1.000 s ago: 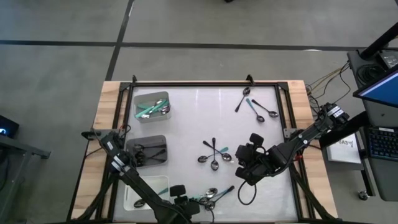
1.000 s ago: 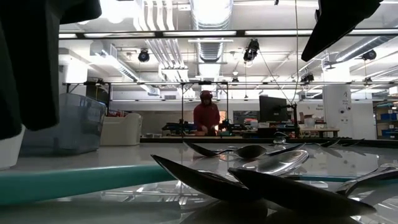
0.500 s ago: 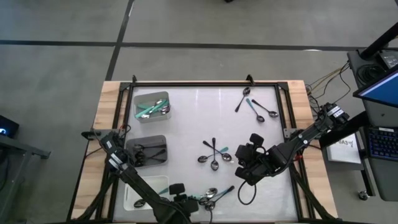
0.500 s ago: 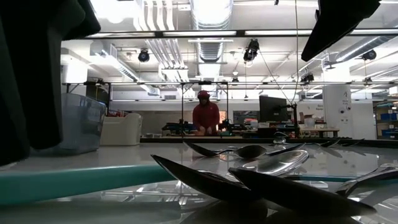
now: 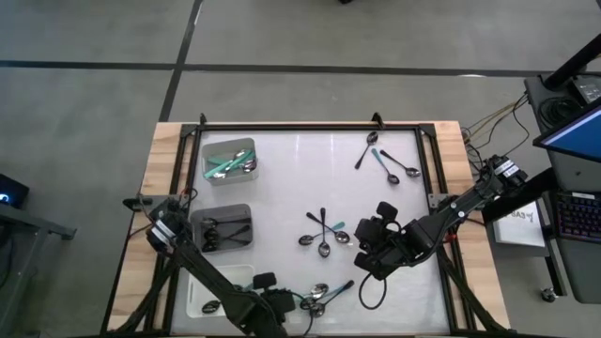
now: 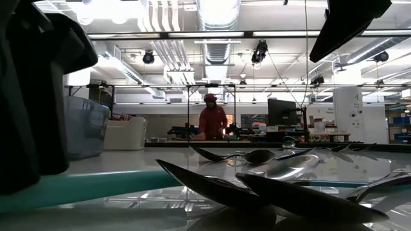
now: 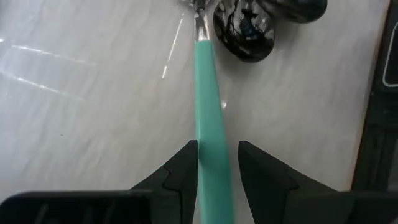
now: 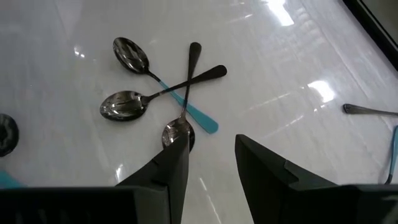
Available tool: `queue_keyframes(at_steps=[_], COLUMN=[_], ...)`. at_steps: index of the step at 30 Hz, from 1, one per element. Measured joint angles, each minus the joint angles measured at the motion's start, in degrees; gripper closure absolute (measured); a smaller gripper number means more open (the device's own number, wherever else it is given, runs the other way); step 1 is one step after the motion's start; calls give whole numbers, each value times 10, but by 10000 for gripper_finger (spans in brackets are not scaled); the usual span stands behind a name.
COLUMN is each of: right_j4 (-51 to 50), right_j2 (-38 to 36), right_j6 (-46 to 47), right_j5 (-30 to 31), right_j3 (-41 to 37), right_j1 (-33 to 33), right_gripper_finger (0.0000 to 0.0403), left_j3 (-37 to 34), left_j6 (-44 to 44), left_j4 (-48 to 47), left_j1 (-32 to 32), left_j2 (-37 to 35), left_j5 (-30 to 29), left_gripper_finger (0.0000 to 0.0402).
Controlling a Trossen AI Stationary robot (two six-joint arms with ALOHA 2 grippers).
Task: Sort silverware by color (type)
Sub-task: Put the green spoon into the gray bin
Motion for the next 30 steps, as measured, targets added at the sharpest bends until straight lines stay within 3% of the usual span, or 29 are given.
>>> queue_keyframes(at_steps=[10,20,30], right_j4=[4,12,19], right_j2=[0,0,0], right_j6=[0,0,-1], right_j5=[0,0,0], right_j3=[0,0,0], right_j1=[0,0,0], right_gripper_finger=[280,280,280], left_j3=[-54,-194,-226], left_j6=[12,20,32], left_j4=[23,175,151], left_j1=[10,39,64], left_j2=[-21,-87,-129], left_j5=[9,62,75], left_gripper_finger=[304,328,347])
